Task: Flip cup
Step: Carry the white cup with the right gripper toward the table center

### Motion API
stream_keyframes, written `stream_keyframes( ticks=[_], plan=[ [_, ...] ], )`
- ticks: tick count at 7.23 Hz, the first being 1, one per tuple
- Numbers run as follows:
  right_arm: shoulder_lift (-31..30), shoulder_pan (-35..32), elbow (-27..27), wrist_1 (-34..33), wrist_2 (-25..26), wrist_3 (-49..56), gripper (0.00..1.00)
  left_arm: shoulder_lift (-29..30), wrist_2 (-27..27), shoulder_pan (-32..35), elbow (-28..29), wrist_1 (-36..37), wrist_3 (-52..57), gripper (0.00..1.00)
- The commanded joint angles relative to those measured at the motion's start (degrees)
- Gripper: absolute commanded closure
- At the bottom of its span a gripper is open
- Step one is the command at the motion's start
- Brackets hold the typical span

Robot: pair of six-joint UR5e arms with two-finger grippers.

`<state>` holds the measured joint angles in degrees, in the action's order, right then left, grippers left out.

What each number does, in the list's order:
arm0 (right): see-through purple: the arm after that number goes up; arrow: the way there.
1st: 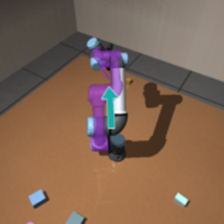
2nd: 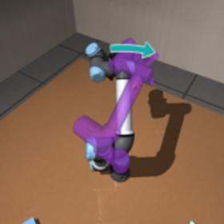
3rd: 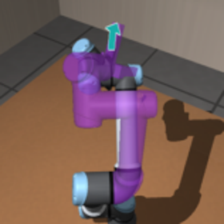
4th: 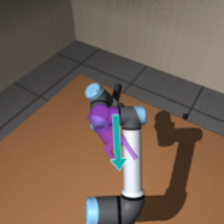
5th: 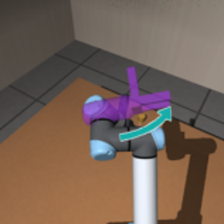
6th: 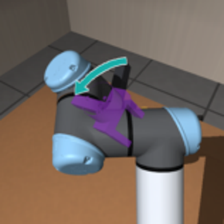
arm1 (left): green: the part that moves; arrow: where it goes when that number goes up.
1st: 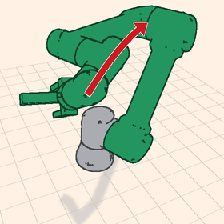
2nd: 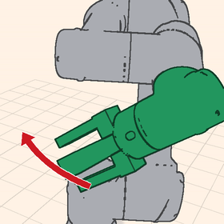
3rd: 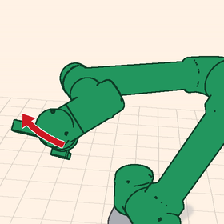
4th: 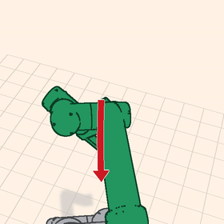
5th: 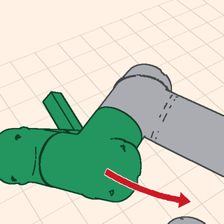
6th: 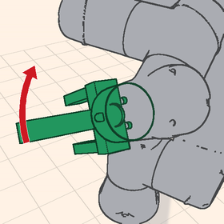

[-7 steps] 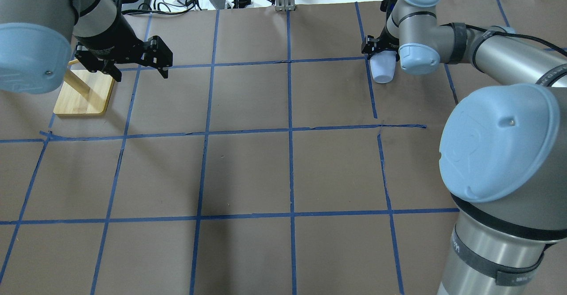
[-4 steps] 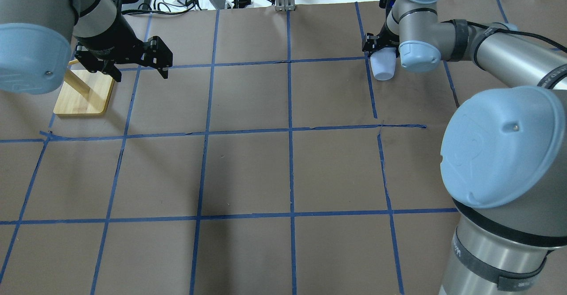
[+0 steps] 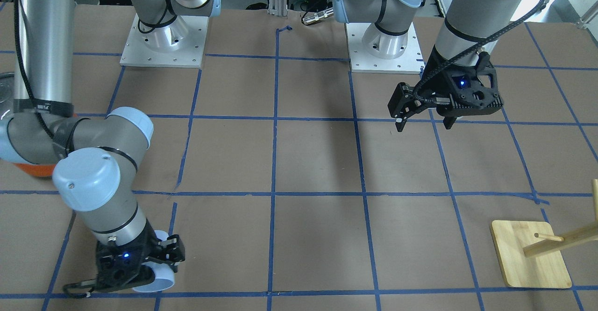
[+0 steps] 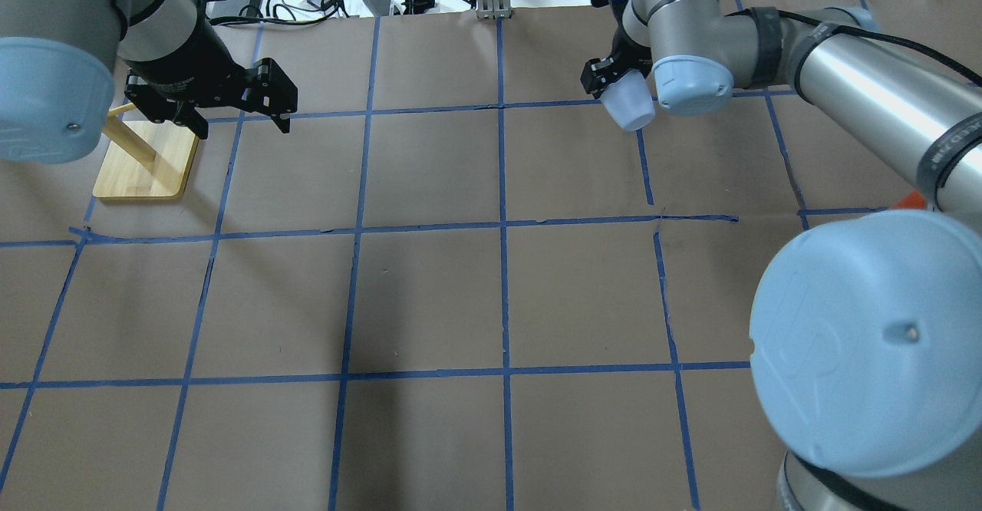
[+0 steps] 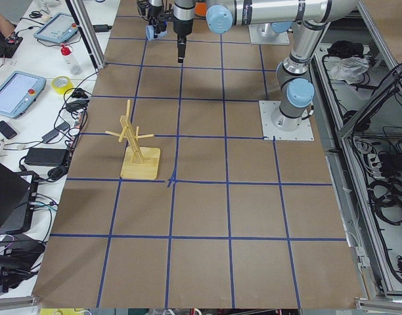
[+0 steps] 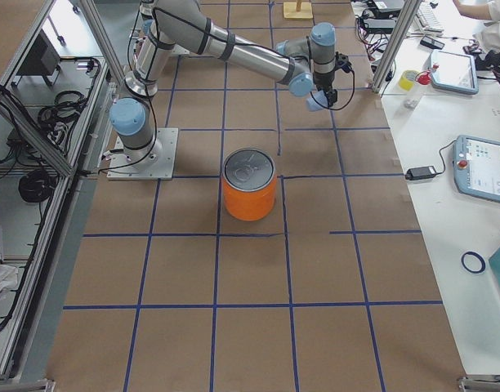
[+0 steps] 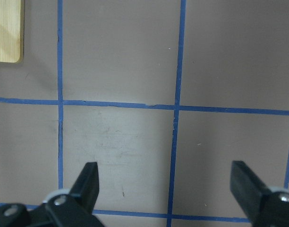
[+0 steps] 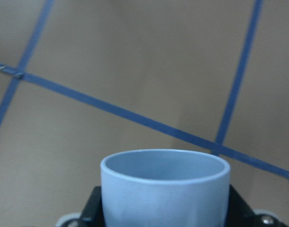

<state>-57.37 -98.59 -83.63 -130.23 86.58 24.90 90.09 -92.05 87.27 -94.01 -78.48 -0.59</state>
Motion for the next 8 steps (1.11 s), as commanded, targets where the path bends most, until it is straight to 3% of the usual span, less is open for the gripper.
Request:
stream_keyframes(
  ticks=[1, 3, 5, 7, 8],
  plan=[
    [-0.55, -7.12, -1.17, 0.85, -3.15, 9.08, 0.72, -1.05, -0.06, 0.00, 0.31, -1.49, 0.07, 0.00],
    [-0.46, -12.31, -2.58, 0.24, -2.91, 21.87, 0.73, -1.14, 0.11, -1.83, 0.40, -1.59, 3.47, 0.00],
    [-0.46, -13.12, -4.69, 0.15, -3.35, 37.58, 0.78, -1.14, 0.11, -2.45, 0.32, -1.59, 3.58, 0.00],
    [0.06, -13.47, -6.89, -3.42, -4.05, 39.60, 0.76, -1.05, 0.11, -3.16, 0.31, -1.59, 3.58, 0.00],
    [-0.37, -13.74, -7.33, -4.32, -6.84, 39.61, 0.75, -1.05, 0.03, -3.16, -0.03, -1.59, 3.58, 0.00]
  ],
)
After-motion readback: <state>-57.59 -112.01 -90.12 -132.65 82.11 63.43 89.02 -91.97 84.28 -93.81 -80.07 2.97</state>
